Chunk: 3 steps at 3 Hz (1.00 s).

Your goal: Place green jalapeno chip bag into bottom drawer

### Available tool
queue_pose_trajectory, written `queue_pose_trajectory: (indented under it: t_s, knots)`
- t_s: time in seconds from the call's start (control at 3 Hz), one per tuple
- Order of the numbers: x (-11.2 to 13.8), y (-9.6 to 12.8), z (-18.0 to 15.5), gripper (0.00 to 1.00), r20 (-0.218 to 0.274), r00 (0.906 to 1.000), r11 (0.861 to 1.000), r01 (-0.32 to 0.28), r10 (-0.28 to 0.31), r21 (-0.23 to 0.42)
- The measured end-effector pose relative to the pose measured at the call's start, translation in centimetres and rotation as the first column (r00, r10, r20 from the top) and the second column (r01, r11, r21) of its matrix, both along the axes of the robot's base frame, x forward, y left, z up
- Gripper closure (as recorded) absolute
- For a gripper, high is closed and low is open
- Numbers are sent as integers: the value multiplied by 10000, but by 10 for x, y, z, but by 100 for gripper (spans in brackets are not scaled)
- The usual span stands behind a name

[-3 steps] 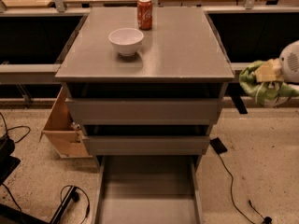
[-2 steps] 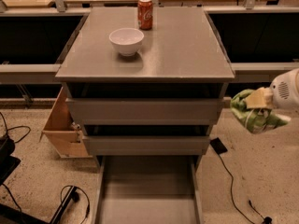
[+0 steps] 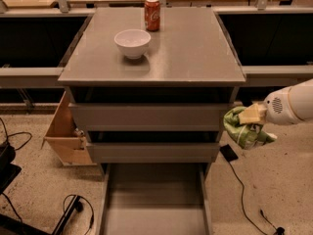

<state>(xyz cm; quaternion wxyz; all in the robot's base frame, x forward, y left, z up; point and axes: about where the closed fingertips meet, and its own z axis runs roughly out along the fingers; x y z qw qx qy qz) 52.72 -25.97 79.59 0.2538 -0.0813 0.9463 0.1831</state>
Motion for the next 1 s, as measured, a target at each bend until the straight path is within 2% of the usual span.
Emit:
queue_pose_trajectory:
  t_s: [0.33, 0.67, 1.0]
  knots:
    - [2, 1, -2, 100, -52, 10000, 10000, 3, -3, 9]
    - [4, -3, -32, 100, -447, 9988, 9993, 198, -184, 309]
    - [3, -10, -137, 100, -1755, 9835, 9897, 663, -434, 1266]
